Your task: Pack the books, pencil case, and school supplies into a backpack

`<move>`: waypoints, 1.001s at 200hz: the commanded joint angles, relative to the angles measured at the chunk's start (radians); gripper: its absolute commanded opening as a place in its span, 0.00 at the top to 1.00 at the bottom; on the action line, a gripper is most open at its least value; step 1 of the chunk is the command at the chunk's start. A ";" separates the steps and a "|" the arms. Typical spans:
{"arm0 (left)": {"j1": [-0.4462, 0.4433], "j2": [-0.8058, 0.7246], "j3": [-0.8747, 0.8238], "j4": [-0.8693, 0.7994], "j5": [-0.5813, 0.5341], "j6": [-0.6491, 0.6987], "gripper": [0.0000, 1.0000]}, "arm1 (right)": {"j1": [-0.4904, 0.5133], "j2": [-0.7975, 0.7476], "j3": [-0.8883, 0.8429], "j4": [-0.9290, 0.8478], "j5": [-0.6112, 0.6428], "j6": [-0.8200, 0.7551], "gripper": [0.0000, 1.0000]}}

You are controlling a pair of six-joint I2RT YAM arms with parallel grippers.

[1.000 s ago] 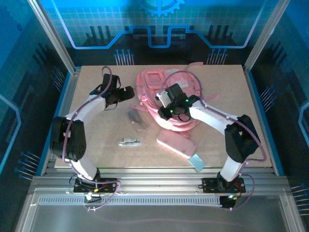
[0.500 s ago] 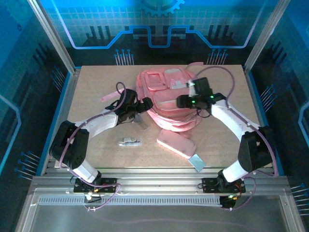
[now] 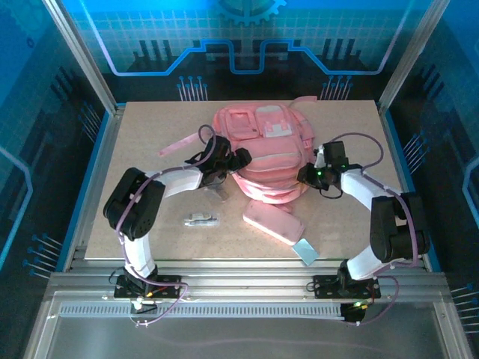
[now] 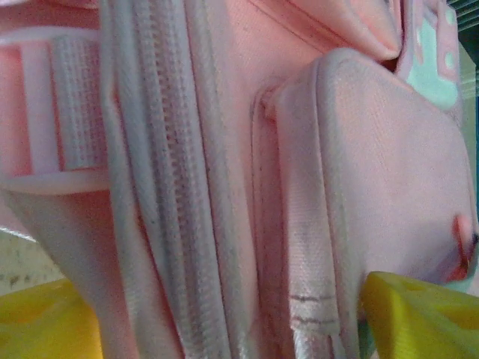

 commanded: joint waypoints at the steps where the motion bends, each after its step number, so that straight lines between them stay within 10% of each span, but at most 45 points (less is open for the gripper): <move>1: 0.050 0.058 0.108 0.040 -0.003 0.065 0.22 | 0.087 0.008 -0.030 0.092 -0.152 0.067 0.82; 28: 0.103 0.114 0.211 0.021 0.025 0.123 0.20 | 0.216 0.043 0.008 0.164 -0.245 0.122 0.79; 70: 0.189 0.144 0.398 -0.199 0.021 0.240 0.02 | 0.251 0.026 0.153 0.051 -0.252 0.056 0.35; 114: 0.212 0.031 0.393 -0.384 -0.040 0.368 0.01 | 0.133 -0.008 0.255 -0.133 -0.144 -0.122 0.33; 200: 0.042 -0.196 -0.030 -0.211 0.030 0.128 0.01 | -0.024 0.298 0.470 -0.080 -0.042 -0.227 0.28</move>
